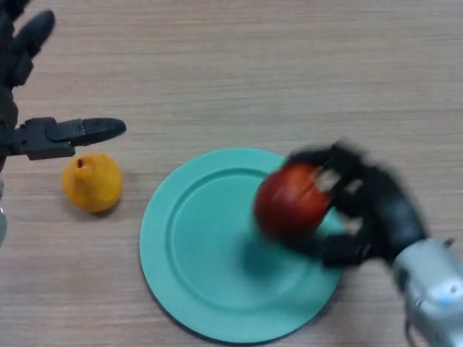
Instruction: Pick up the red apple and place it on the plate
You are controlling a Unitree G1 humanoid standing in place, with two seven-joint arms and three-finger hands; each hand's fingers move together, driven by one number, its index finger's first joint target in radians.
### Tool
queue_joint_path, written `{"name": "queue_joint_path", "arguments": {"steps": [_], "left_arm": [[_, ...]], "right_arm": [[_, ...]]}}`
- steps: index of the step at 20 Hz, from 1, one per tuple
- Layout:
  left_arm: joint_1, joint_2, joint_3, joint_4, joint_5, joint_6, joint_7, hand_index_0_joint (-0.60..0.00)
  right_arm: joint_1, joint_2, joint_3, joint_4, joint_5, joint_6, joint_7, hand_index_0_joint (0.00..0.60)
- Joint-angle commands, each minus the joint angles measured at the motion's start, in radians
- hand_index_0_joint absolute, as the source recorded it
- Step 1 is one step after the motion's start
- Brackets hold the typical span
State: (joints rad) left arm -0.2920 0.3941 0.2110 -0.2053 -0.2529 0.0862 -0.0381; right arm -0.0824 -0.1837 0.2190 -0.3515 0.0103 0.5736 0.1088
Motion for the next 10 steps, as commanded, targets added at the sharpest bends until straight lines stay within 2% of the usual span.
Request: {"name": "queue_joint_path", "arguments": {"steps": [1,2,3,4,6,7,10], "left_arm": [[-0.037,0.053,0.071,-0.050,0.013,-0.151,0.028,0.000],[-0.033,0.052,0.071,-0.058,0.010,-0.140,0.024,0.000],[-0.019,0.048,0.072,-0.082,-0.003,-0.111,0.006,0.000],[-0.011,0.045,0.074,-0.096,-0.012,-0.094,-0.006,0.000],[0.009,0.048,0.092,-0.138,-0.069,-0.012,-0.032,0.000],[0.012,0.053,0.101,-0.154,-0.101,0.046,-0.037,0.000],[0.040,0.058,0.112,-0.200,-0.127,0.121,-0.061,0.000]], "right_arm": [[-0.013,-0.008,-0.047,-0.094,0.006,-0.040,-0.001,0.301],[-0.003,-0.007,-0.034,-0.113,0.014,-0.011,0.014,0.201],[0.002,-0.007,-0.014,-0.148,0.037,0.043,0.033,0.056],[0.000,-0.006,-0.006,-0.163,0.045,0.066,0.041,0.000],[-0.031,-0.006,-0.024,-0.181,0.095,0.098,0.042,0.000],[-0.070,-0.006,-0.064,-0.207,0.160,0.132,0.034,0.000],[-0.148,-0.006,-0.153,-0.240,0.215,0.170,0.041,0.000]]}}
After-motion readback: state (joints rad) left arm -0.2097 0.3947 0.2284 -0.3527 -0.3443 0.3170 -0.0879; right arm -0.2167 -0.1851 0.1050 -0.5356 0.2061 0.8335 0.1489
